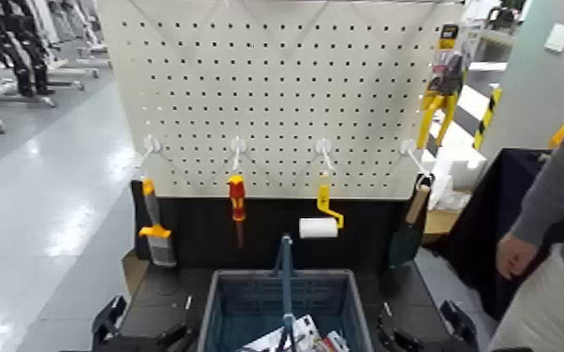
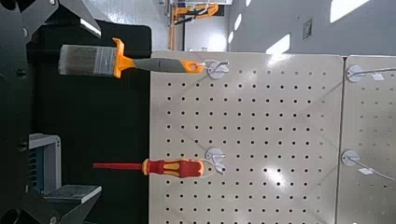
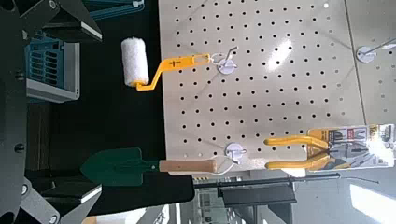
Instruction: Put the yellow pliers into the crate.
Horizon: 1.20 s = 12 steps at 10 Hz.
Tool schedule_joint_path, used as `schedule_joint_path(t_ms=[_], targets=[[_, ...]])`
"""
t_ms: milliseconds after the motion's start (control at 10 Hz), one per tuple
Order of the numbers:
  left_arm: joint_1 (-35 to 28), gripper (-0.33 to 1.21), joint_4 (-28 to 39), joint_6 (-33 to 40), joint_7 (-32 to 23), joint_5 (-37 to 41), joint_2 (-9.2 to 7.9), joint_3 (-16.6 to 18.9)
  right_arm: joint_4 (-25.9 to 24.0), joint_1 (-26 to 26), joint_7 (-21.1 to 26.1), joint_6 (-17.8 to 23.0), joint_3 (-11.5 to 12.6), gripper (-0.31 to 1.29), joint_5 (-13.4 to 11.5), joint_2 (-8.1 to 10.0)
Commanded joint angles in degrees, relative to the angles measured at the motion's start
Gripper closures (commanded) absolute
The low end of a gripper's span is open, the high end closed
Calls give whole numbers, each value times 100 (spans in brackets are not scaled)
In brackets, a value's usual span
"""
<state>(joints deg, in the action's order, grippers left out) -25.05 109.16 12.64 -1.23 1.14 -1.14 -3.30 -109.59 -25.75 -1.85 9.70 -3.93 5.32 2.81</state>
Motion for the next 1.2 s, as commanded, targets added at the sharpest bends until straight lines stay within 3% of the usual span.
schedule_joint_path(t_ms=[100, 500, 1200], targets=[[0, 14, 0, -8, 0, 0, 0, -4, -19, -9, 0, 6, 6, 17, 4, 9], [18, 14, 0, -8, 0, 0, -9, -21, -54, 35, -79, -21, 77, 17, 57, 18], [114, 14, -26, -34, 44, 0, -18, -39, -98, 888, -1353, -627, 789, 17, 171, 132]])
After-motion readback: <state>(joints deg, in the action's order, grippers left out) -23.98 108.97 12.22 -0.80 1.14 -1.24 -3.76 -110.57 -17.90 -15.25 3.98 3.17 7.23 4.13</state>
